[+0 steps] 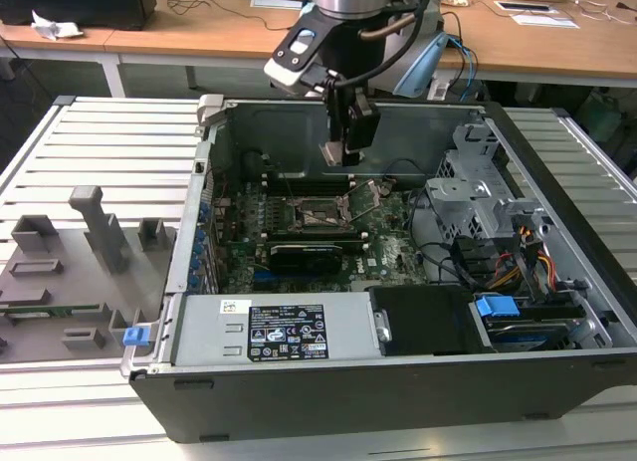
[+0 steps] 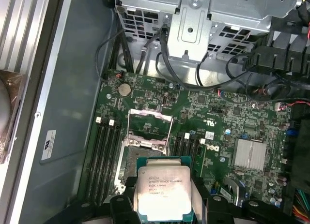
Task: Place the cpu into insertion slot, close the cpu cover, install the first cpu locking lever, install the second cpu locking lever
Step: 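Place the cpu into insertion slot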
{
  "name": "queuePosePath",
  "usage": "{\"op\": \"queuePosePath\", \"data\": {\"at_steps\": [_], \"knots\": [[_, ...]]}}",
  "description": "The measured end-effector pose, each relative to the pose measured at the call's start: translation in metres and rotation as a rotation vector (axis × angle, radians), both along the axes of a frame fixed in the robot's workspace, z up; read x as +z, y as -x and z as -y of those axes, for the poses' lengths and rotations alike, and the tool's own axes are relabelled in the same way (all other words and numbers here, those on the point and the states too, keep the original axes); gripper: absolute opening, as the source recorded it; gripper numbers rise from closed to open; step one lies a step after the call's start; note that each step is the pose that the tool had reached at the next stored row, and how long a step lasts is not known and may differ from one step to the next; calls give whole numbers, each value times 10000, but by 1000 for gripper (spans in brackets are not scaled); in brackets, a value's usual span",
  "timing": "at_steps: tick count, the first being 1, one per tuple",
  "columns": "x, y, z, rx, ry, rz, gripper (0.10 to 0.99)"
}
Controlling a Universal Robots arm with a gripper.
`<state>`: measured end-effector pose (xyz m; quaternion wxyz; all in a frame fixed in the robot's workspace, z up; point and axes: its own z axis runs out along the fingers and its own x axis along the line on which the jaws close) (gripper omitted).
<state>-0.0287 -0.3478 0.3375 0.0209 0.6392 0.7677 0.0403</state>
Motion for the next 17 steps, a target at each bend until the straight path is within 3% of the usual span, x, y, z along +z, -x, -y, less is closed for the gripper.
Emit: {"op": "queuePosePath", "data": {"at_steps": [17], "knots": [[-100, 0, 0, 0, 0, -62, 525]]}}
